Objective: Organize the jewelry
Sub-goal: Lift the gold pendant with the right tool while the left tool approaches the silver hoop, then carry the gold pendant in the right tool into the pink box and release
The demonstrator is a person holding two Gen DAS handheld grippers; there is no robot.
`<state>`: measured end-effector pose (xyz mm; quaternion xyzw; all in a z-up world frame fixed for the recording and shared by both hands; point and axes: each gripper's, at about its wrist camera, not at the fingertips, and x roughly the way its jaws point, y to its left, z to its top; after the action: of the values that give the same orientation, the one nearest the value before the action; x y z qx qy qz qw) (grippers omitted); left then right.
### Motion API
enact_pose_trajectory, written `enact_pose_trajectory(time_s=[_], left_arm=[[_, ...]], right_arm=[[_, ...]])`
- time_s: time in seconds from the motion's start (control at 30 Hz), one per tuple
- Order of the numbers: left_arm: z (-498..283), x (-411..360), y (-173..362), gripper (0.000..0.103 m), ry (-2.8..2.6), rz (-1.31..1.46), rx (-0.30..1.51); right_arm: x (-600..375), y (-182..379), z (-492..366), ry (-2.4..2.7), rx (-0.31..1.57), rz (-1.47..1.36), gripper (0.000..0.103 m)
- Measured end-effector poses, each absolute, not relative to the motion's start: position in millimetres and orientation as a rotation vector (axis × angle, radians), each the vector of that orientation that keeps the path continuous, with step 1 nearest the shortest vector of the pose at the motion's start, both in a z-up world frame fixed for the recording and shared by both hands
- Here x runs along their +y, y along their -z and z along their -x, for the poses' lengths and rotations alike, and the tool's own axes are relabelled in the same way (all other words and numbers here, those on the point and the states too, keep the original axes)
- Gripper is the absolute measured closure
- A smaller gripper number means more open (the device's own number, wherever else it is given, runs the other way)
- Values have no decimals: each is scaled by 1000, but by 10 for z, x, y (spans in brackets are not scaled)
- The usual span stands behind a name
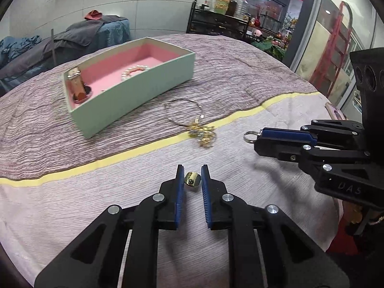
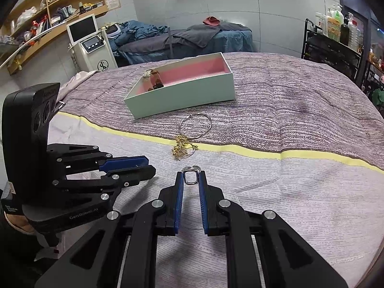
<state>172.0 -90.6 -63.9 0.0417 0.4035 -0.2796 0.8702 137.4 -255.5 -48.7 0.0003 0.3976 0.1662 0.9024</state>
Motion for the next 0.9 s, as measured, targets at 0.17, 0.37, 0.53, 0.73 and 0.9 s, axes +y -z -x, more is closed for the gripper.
enact_pose_trajectory(time_s=[0.17,0.37,0.53,0.73,0.9], left_arm=[[-1765,-725,546,88,549,-94,818],[-1858,-617,364,88,530,-113,771],[-1997,-547,217,88,519,-113,740],[-2207,-496,119,88,501,-126,724],[-2448,-458,77,88,492,-124,733]], right_arm=[[-2408,406,-1427,-384,806,21,90],[-2221,270,-1549,-422,771,72,91],[-2139,155,-1661,-440,748,89,90],[-2074,51,-1847,-450,726,89,90],[-2038,-36,-2023,-450,706,93,91]])
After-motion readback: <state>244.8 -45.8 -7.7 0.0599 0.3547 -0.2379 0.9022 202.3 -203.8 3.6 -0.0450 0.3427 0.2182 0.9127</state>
